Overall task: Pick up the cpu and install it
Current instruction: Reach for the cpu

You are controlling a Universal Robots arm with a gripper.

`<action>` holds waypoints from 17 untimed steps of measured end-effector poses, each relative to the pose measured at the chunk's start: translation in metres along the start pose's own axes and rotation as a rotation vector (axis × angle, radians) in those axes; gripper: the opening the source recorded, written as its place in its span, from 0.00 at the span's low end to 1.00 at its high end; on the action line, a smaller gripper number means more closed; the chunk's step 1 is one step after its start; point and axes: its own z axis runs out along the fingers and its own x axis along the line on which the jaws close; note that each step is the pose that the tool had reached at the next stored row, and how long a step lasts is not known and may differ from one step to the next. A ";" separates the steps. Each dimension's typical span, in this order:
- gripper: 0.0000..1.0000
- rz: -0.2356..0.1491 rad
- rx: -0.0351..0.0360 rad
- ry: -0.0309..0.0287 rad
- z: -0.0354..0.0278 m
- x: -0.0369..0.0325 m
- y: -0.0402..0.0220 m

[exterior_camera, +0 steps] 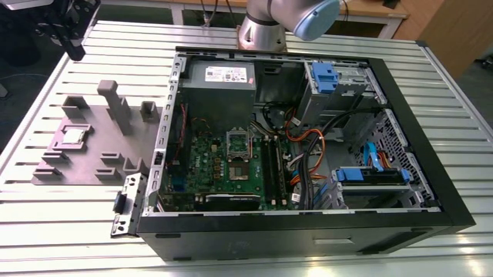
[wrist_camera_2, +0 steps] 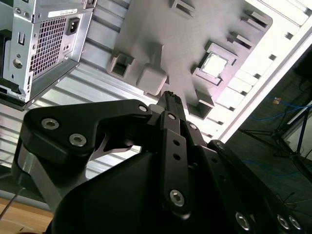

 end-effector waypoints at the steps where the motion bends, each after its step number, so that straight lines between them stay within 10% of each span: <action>1: 0.11 0.000 0.0000 0.0000 0.0000 0.0005 0.0000; 17: 0.11 0.000 0.0000 0.0000 -0.0001 0.0051 -0.0004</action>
